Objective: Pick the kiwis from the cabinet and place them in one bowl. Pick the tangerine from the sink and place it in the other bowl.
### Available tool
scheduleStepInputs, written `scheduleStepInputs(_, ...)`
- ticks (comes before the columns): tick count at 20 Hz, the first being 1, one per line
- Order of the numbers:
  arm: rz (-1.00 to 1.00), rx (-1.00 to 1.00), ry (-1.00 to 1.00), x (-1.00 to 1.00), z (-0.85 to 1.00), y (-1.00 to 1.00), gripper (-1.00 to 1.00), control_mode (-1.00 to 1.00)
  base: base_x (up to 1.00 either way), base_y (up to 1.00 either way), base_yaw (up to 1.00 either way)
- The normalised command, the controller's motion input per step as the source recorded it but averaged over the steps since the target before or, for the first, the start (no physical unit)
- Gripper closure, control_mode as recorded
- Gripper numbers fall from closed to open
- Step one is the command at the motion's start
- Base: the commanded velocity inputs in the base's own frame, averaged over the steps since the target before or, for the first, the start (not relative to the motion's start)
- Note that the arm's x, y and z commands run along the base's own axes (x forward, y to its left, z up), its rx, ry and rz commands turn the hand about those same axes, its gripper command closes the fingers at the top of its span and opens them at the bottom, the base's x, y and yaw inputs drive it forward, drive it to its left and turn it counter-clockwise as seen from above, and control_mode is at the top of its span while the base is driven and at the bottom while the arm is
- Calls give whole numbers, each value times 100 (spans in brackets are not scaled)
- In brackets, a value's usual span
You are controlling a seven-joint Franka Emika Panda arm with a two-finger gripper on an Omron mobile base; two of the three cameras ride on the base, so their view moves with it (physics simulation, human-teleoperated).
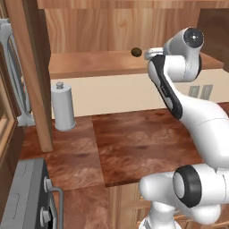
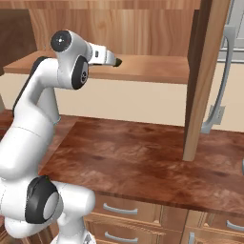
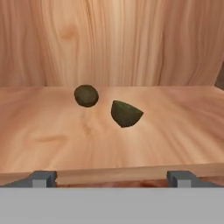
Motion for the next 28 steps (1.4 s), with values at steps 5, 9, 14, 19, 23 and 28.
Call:
scheduleStepInputs(5,0,1,-2,47,0,-20,-100,-100,0,0,0)
scheduleStepInputs(9,0,2,0,36,0,-20,-100,-100,0,0,0)
scheduleStepInputs(14,0,1,0,25,0,-10,-100,-100,0,0,0)
scheduleStepInputs(19,0,0,2,16,0,0,-100,-100,0,0,0)
scheduleStepInputs(23,0,0,2,14,0,0,-100,-100,0,0,0)
scheduleStepInputs(28,0,0,1,5,-5,0,-100,-100,0,0,0)
